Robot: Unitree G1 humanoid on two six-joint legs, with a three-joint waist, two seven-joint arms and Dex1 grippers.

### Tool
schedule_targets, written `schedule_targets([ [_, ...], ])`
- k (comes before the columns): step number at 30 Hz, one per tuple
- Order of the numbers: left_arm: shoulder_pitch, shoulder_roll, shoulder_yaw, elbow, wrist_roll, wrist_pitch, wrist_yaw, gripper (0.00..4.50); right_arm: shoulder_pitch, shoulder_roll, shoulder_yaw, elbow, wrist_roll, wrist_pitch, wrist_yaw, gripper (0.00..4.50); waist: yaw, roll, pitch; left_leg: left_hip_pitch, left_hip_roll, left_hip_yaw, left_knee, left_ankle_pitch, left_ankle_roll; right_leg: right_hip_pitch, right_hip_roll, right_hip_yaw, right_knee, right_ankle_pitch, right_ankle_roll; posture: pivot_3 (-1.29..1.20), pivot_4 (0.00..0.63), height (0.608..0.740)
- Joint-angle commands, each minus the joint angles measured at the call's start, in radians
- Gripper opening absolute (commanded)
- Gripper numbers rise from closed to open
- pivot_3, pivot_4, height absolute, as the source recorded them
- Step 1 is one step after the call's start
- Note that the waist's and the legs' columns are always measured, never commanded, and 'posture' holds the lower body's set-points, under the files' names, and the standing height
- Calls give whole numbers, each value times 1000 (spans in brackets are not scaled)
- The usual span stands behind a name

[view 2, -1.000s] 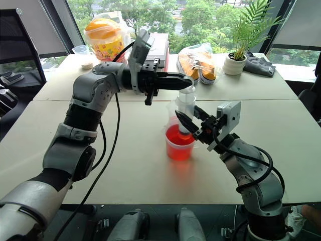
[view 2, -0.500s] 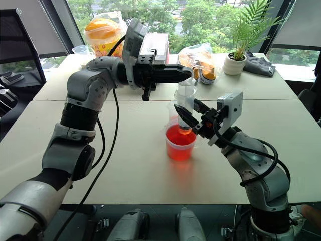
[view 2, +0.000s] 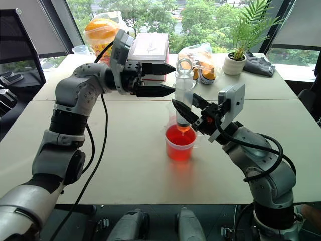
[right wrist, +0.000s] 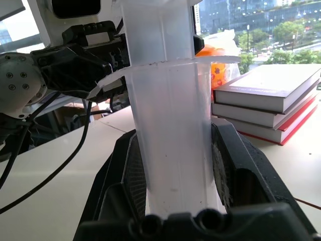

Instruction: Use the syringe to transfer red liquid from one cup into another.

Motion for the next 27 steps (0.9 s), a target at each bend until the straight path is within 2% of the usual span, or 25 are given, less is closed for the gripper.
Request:
schedule_targets([
  [1,10,46,36,-35,-4,8,17,4012,-47,-9,-33,-28,28,-20,-4,1416,0,0,0,0,0,0,0,0,0,0,0,0,0,0,0,0,150,740],
  [6,53,95,47,-39,6,-5,42,4012,-214,-23,-39,74,46,-8,2,1416,0,0,0,0,0,0,0,0,0,0,0,0,0,0,0,0,150,740],
  [9,76,104,54,-63,2,1,60,4012,-350,-18,-9,256,-14,-66,53,1416,0,0,0,0,0,0,0,0,0,0,0,0,0,0,0,0,150,740],
  [13,96,108,60,-94,-4,8,83,4012,-452,5,42,506,-125,-200,145,1416,3,0,0,0,0,0,0,0,0,0,0,0,0,0,0,0,150,740],
  [16,93,106,67,-102,-3,0,104,4012,-467,39,71,658,-198,-307,205,1416,2,0,0,0,0,0,0,0,0,0,0,0,-1,0,0,0,150,740],
  [20,48,90,70,-59,6,-23,128,4012,-444,79,78,737,-236,-373,240,1416,0,0,0,-1,0,1,0,0,0,-2,0,0,-1,0,0,0,150,740],
  [27,-141,-6,42,225,96,-205,141,4012,-385,120,78,728,-263,-393,240,1416,2,0,0,-1,0,1,1,0,0,-2,-1,0,-1,0,0,0,150,740],
])
